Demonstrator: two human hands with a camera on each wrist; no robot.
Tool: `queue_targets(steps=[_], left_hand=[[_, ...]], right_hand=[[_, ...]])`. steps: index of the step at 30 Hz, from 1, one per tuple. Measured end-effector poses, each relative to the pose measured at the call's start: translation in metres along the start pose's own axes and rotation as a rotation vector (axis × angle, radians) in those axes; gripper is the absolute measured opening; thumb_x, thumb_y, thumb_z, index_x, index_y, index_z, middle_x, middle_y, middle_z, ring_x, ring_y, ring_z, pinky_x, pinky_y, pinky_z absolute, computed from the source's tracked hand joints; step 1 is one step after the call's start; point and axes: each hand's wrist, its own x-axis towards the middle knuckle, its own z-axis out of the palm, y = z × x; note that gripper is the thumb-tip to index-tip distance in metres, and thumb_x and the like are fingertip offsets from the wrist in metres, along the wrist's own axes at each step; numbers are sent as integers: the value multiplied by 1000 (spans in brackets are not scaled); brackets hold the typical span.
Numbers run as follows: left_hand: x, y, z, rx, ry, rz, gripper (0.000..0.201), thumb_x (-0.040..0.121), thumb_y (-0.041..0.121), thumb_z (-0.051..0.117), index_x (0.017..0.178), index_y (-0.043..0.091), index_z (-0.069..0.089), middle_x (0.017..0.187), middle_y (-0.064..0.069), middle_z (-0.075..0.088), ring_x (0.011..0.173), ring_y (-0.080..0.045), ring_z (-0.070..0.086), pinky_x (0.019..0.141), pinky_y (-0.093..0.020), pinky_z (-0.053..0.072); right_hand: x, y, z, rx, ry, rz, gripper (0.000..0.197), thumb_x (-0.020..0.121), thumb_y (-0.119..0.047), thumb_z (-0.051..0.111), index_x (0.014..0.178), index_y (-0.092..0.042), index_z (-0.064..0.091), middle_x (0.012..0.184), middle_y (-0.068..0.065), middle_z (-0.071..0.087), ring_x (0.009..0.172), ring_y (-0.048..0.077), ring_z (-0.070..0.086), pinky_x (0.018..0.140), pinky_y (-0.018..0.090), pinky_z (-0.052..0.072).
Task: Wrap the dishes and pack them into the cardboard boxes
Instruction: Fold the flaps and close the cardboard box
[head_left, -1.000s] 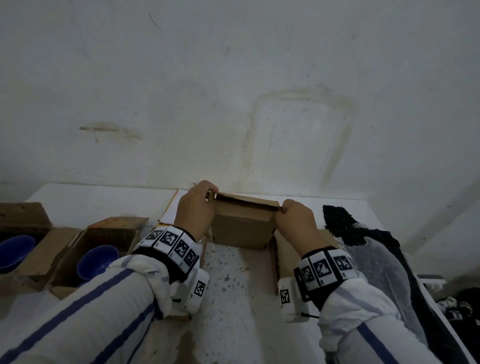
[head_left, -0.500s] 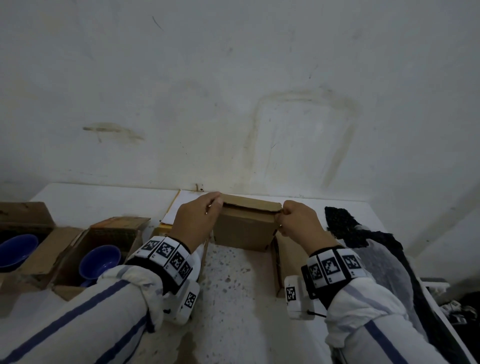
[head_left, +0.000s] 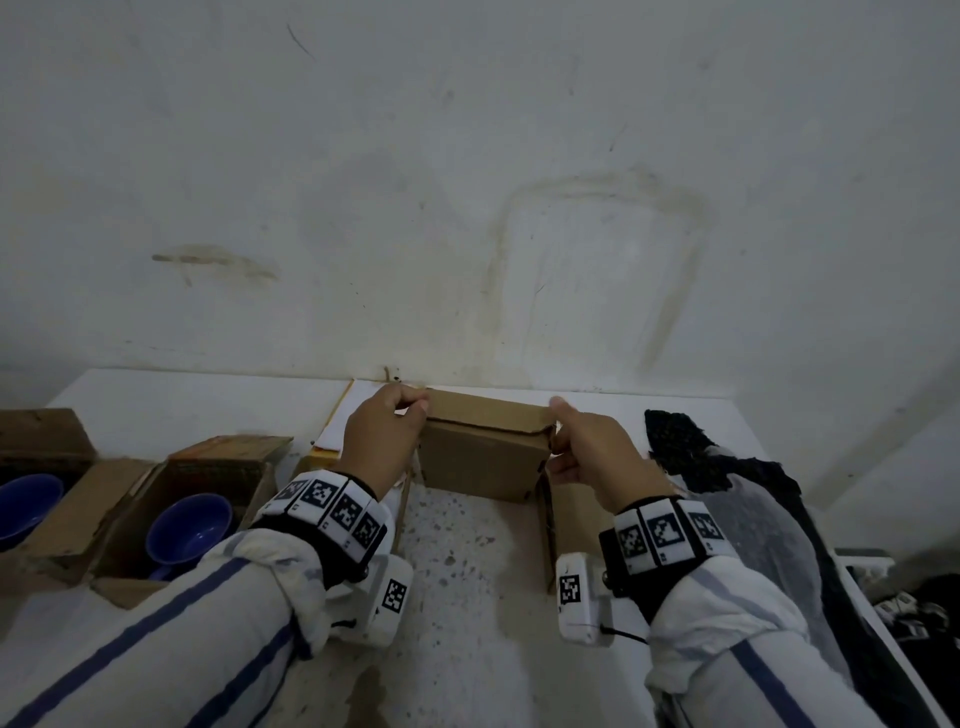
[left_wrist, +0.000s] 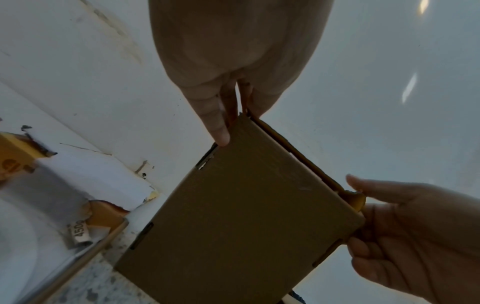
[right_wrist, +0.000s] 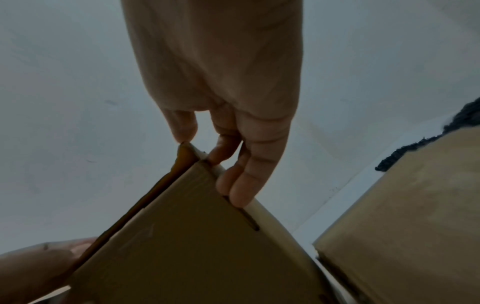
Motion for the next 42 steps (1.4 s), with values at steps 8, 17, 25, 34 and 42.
queue_targets(steps=[8, 17, 25, 34, 42], left_hand=[[4, 11, -3, -212, -56, -142, 12, 92, 11, 57, 92, 22, 61, 98, 4, 59, 101, -24, 60, 83, -42, 56], [11, 18, -14, -325, -281, -340, 33, 95, 0, 48, 125, 10, 55, 123, -7, 49, 113, -24, 52, 92, -40, 51], [-25, 4, -33, -290, -371, -392, 26, 87, -12, 54, 95, 11, 62, 102, -10, 57, 87, -22, 60, 83, -36, 54], [-92, -35, -2, 385, -483, -280, 29, 78, -7, 61, 91, 19, 58, 102, -2, 57, 96, -18, 54, 81, -27, 49], [-99, -31, 18, 642, -628, -230, 31, 93, 4, 43, 119, 5, 60, 126, -10, 57, 117, -24, 53, 96, -27, 42]], right_hand=[[5, 11, 0, 21, -68, -39, 30, 89, -35, 62, 87, -7, 50, 82, 13, 60, 68, 23, 61, 80, 49, 57], [-2, 5, 0, 99, -152, -5, 19, 94, -18, 56, 111, -11, 58, 88, 8, 57, 63, 19, 54, 80, 43, 53], [-25, 15, -6, -261, -219, -5, 11, 89, -10, 62, 97, -17, 59, 81, 8, 64, 67, 22, 64, 69, 36, 58], [-49, 78, 16, -969, -241, -122, 25, 89, -6, 51, 114, -11, 54, 118, 10, 56, 101, 24, 53, 80, 28, 44], [-49, 105, 26, -1089, -332, -70, 28, 92, -7, 47, 113, -4, 65, 119, 12, 63, 109, 26, 60, 94, 31, 49]])
